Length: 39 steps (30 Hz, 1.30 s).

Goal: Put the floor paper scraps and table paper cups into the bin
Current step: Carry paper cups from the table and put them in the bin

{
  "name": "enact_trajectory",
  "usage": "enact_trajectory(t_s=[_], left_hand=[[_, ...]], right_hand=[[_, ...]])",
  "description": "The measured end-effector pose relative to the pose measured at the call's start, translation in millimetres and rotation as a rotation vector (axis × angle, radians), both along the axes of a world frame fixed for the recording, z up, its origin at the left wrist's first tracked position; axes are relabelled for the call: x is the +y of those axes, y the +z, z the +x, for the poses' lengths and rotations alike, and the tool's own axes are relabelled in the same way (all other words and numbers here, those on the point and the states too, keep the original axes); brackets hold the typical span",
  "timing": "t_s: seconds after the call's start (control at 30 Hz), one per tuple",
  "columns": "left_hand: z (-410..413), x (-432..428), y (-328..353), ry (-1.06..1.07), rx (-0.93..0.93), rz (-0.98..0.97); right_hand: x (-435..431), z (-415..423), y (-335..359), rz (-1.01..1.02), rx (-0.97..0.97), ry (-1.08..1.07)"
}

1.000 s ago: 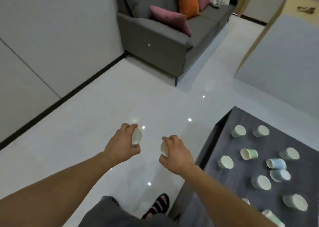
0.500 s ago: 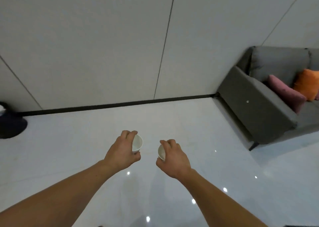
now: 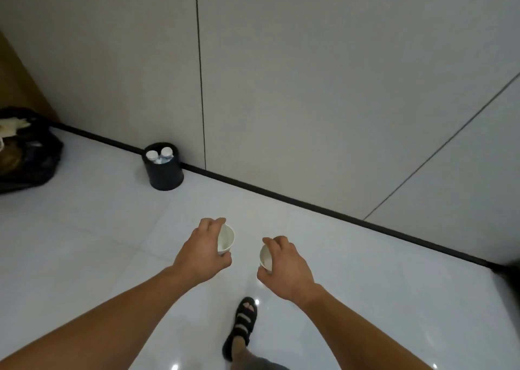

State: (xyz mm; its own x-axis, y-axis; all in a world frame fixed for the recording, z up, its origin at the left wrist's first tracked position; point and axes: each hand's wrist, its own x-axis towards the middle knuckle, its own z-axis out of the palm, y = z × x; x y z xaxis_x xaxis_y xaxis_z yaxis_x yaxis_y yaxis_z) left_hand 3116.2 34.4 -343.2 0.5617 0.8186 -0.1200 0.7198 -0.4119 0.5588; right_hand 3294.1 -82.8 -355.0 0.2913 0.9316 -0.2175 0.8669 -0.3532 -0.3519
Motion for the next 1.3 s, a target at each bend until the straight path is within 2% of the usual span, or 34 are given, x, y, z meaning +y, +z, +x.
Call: enact_trajectory(t_s=[0.23, 0.6, 0.93, 1.13, 1.3], left_hand=[[-28.5, 131.0, 9.3, 0.221, 0.082, 0.016], [-103.8, 304.6, -16.5, 0.427, 0.025, -0.044], [-149.0, 503.3, -21.3, 0.333, 0.010, -0.059], [-137.9, 589.4, -37.1, 0.263, 0.016, -0.088], [-120.7, 668.5, -61.5, 0.236, 0.050, -0.122]], right_hand=[[178.3, -6.1, -2.3, 0.027, 0.058, 0.194], [400.2, -53.2, -10.7, -0.034, 0.040, 0.400], [544.6, -99.2, -19.0, -0.025, 0.072, 0.226], [621.2, -92.9, -33.2, -0.035, 0.132, 0.151], [706.7, -81.6, -73.2, -0.073, 0.200, 0.129]])
